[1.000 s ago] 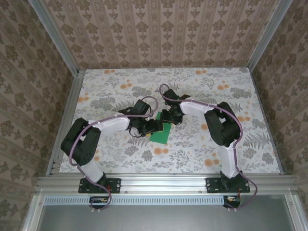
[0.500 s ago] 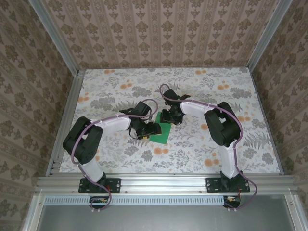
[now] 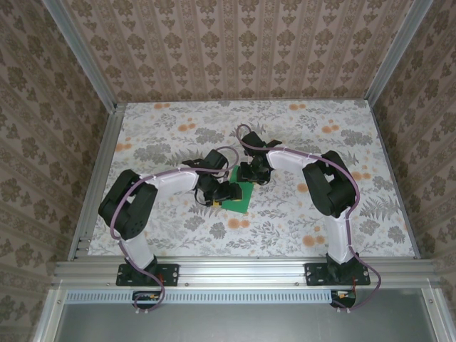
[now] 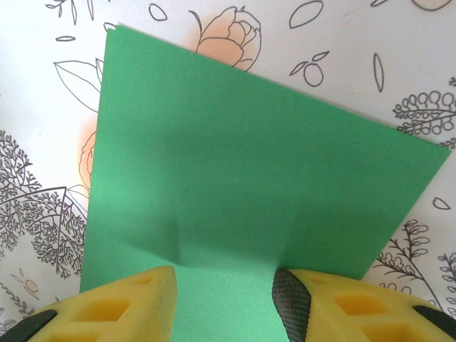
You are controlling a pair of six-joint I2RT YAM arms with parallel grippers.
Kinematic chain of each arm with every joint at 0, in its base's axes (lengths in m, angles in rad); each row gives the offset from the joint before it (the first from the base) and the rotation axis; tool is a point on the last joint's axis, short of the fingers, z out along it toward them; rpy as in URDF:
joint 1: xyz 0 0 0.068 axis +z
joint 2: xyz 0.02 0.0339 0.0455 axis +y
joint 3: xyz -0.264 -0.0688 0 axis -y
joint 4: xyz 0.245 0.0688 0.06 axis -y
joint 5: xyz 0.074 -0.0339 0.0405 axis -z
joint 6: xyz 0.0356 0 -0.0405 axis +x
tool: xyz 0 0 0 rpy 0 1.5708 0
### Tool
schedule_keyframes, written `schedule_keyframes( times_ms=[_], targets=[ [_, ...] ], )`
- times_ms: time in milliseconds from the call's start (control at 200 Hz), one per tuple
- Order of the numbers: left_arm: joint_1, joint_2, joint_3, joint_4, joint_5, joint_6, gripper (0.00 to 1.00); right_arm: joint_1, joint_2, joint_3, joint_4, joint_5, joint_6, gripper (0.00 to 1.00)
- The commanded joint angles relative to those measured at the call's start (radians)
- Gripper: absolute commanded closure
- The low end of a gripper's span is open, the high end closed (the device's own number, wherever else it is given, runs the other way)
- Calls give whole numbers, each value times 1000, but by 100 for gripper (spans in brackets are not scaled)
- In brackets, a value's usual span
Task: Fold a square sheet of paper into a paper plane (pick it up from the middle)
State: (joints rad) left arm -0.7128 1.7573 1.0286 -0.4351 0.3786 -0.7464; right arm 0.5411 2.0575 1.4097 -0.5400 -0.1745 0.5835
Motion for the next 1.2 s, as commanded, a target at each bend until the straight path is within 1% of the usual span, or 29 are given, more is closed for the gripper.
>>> schedule_keyframes(
  times_ms=[0,160,350,530,715,975,1195],
  targets=[
    [-3,-5,16,-60,-46,28,22,-10,113,-65,-30,50,13,53],
    [-4,7,13,-59,-41,28,22,-10,116,-64,-30,49,14,52],
    [-4,-6,16,-75,-66,42,22,-10,118,-66,-29,49,15,52],
    [-7,0,7,-48,-48,31,23,-10,120,-67,-26,45,17,52],
    [-23,25,14,-1,35,30,28,-10,120,-68,-28,47,15,52],
    [-22,0,15,2,2,18,35,-10,121,-69,-24,46,15,52],
    [4,-51,-37,76,8,-21,41,-10,119,-72,-23,44,15,52]
  ],
)
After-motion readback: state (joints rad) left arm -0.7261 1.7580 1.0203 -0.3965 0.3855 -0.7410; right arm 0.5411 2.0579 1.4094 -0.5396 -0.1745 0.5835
